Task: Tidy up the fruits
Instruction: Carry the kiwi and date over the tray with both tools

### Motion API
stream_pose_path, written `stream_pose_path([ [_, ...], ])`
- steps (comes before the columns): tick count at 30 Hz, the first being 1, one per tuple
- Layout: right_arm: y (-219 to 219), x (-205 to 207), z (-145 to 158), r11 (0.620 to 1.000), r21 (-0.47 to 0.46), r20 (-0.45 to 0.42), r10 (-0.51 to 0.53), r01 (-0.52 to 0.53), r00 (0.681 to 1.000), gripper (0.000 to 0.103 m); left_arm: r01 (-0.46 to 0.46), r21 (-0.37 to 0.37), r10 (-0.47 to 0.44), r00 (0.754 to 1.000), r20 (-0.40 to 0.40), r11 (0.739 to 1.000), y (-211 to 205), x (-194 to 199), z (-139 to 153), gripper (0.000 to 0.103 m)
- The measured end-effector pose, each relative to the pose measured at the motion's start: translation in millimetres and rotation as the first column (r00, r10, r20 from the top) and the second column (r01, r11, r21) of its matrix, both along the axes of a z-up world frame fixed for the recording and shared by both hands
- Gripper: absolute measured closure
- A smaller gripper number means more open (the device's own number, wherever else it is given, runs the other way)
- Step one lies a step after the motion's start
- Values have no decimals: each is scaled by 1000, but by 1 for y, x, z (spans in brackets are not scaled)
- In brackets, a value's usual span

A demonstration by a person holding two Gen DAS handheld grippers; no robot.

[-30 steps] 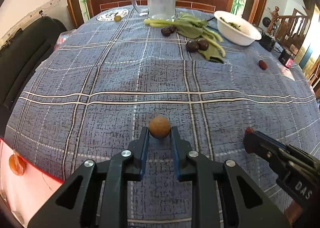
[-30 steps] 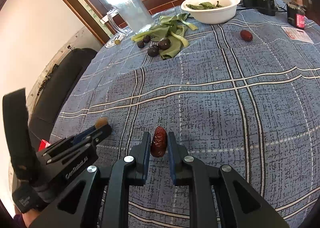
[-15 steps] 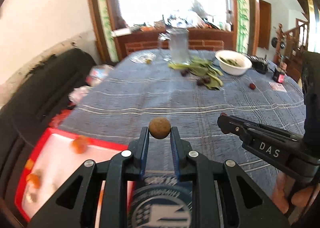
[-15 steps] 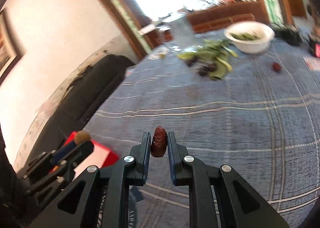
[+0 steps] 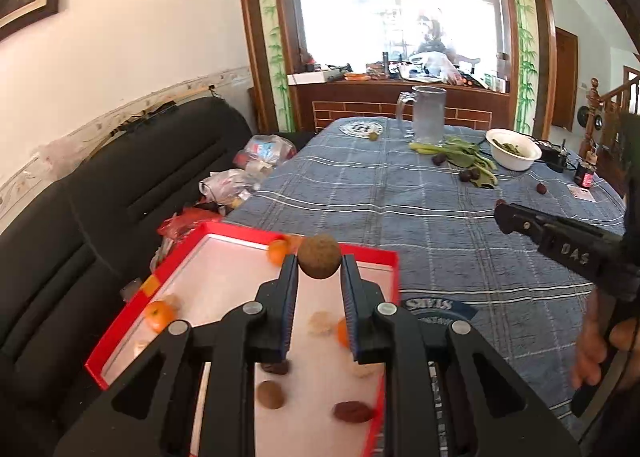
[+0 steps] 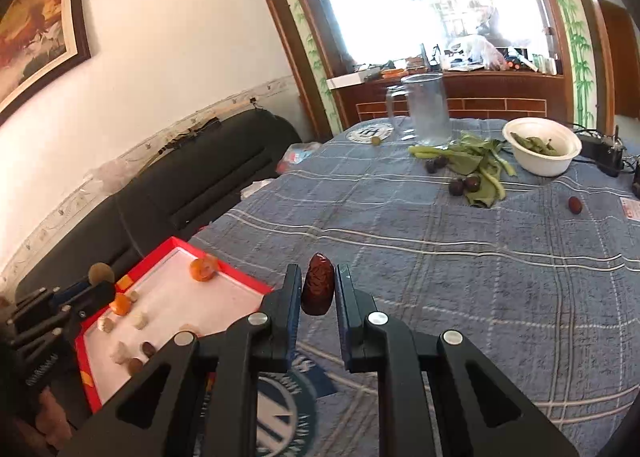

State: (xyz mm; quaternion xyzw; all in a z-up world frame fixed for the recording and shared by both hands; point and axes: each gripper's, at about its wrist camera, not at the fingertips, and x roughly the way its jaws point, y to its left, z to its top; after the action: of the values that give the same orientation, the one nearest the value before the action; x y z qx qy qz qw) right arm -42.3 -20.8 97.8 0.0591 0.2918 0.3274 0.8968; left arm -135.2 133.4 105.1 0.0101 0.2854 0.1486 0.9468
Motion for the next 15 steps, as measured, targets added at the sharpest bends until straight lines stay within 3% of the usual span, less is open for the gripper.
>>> stream_pose_path([
  [9,62,-40,14,991,37,6,132,-132,991,88,-75,-28,75,997,9,997,33,-13,-12,79],
  [15,94,-48,-1,980,105,-44,177,-171,983,88,-129,-29,129,992,0,991,53,-15,-18,79],
])
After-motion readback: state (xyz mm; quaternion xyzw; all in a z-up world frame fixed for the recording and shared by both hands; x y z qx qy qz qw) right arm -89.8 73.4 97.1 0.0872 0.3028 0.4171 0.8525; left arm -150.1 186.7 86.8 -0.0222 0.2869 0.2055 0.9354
